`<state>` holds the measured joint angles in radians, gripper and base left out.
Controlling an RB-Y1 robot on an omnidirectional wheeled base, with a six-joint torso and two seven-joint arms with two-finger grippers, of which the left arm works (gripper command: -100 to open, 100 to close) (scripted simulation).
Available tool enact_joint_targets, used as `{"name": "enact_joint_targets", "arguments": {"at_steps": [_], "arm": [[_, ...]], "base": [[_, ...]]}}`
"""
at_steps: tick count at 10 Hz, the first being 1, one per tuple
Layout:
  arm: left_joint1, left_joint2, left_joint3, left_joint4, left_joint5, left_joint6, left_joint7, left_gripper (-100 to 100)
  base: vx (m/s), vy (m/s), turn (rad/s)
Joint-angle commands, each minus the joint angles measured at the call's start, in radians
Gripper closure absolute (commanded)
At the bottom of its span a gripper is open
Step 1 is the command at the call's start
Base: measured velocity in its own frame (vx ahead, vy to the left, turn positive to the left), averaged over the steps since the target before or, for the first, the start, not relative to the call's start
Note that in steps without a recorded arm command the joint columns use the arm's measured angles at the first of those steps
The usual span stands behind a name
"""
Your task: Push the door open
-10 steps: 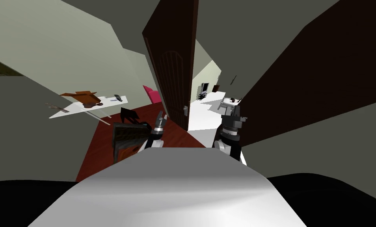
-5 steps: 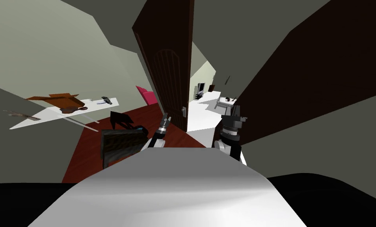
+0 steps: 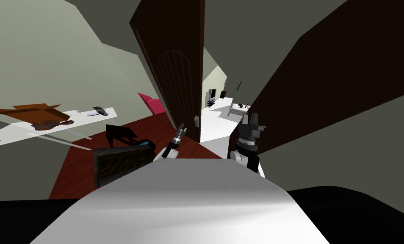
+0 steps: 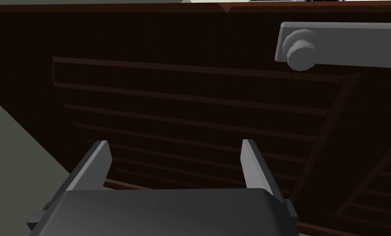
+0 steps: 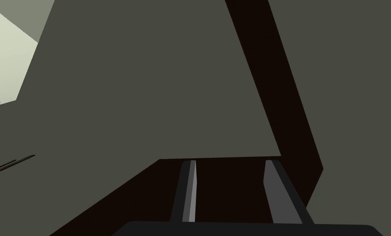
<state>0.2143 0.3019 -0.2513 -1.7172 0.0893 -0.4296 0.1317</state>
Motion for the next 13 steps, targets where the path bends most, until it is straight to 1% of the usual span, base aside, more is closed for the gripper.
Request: {"name": "enact_joint_targets", "arguments": {"at_steps": [1, 4, 5, 8, 12, 13], "arm": [[-0.012, 0.007, -0.01, 0.033, 0.001, -0.004, 0.01, -100], [-0.058, 0.044, -0.047, 0.12, 0.009, 0.008, 0.05, -100], [-0.058, 0.044, -0.047, 0.121, 0.009, 0.008, 0.05, -100], [-0.099, 0.078, -0.08, 0.199, 0.015, 0.018, 0.085, -100], [-0.142, 0.113, -0.115, 0.281, 0.023, 0.028, 0.123, -100], [-0.157, 0.125, -0.127, 0.309, 0.025, 0.032, 0.135, -100]], "base": [[0.05, 0.05, -0.064], [0.066, 0.066, -0.139], [0.045, 0.052, -0.043], [0.053, 0.06, -0.106], [0.074, 0.077, -0.106], [0.103, 0.079, -0.132]]}}
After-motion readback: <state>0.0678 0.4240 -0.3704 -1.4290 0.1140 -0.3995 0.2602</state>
